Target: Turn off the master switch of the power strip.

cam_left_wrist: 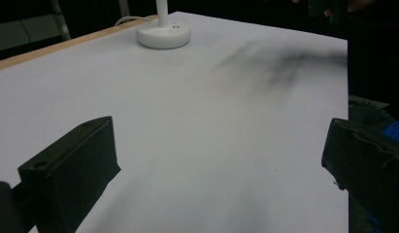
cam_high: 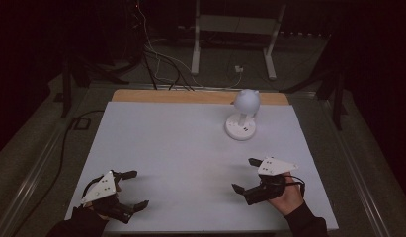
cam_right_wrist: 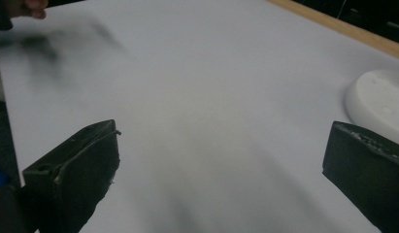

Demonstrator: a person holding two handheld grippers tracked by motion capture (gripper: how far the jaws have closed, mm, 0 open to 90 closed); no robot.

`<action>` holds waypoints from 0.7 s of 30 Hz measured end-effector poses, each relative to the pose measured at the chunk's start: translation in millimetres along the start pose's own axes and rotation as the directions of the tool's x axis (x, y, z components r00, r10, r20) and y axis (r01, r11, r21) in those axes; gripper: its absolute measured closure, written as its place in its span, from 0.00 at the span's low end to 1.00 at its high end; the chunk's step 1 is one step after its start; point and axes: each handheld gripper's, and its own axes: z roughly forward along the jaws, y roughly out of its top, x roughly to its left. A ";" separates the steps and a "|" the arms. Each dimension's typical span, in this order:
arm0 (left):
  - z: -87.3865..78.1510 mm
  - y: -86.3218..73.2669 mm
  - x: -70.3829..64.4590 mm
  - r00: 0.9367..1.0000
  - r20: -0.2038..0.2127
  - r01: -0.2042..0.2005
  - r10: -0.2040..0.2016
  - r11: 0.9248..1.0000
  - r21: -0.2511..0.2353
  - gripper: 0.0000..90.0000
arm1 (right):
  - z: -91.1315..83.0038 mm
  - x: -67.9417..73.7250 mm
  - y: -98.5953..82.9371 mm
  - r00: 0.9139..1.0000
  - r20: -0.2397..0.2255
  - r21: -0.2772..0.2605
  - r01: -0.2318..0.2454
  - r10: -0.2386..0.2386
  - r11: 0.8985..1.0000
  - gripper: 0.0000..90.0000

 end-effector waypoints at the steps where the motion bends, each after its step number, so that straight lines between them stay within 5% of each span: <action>1: 0.0 0.0 -0.1 1.000 -0.001 -0.001 0.001 1.000 0.001 0.00 | -0.5 -1.3 1.4 1.000 -0.001 -0.006 -0.006 0.006 1.000 0.00; 21: -0.3 0.0 0.3 1.000 0.001 0.004 -0.004 1.000 -0.002 0.00 | -9.4 -30.3 23.4 0.998 0.064 -0.046 -0.024 0.027 0.999 0.00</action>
